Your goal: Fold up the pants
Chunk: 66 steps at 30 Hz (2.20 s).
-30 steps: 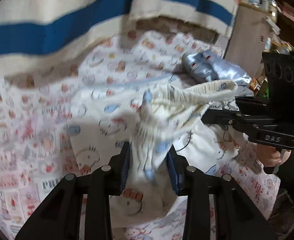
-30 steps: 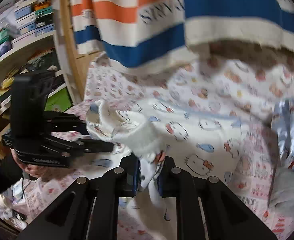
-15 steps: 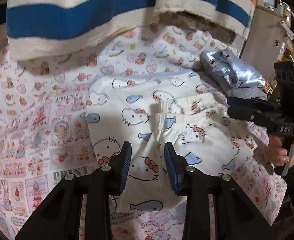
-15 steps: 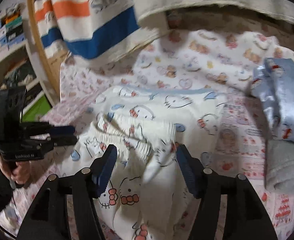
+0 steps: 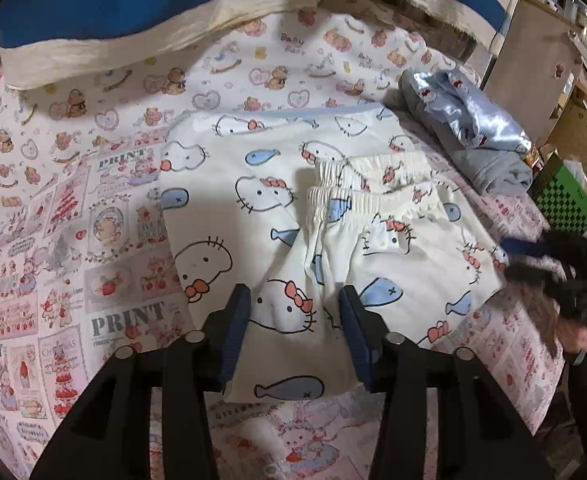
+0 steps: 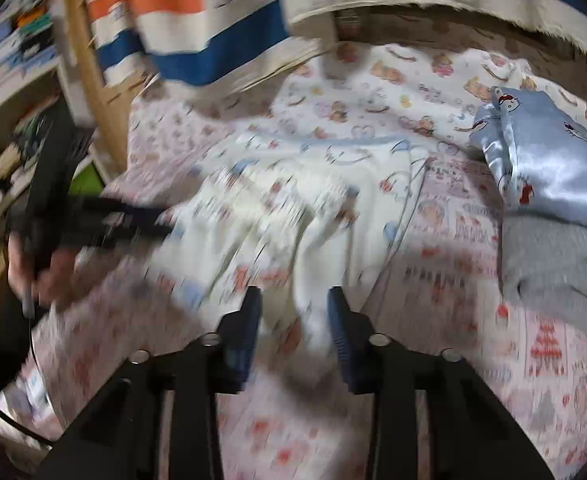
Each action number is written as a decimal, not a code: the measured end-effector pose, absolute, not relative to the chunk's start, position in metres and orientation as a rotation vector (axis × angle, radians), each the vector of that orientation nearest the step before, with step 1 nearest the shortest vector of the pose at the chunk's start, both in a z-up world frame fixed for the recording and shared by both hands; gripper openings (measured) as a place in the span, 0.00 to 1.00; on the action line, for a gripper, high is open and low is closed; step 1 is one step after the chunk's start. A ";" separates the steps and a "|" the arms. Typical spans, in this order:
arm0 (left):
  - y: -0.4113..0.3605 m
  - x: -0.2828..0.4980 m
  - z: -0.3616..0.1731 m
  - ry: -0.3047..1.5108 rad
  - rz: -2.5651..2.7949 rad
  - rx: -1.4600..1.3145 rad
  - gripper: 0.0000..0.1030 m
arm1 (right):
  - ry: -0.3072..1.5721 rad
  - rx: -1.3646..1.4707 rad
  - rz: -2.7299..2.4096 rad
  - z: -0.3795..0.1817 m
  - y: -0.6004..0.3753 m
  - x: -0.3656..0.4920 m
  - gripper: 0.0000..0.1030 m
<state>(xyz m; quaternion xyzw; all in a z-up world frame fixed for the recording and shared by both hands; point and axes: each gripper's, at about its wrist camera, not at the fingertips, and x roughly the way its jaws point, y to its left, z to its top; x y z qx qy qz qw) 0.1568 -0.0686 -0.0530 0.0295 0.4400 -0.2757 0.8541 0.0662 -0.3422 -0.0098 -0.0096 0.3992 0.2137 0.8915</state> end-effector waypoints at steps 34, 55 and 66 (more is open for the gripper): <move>-0.067 0.146 -0.039 0.899 -0.578 0.081 0.04 | 0.811 -0.090 0.330 -0.021 -0.327 0.052 0.47; -0.072 0.151 -0.060 1.038 -0.638 0.121 0.23 | 0.716 -0.252 0.062 0.014 -0.320 0.088 0.01; -0.044 0.143 -0.027 0.847 -0.562 0.061 0.02 | 0.756 -0.235 0.059 0.005 -0.328 0.070 0.01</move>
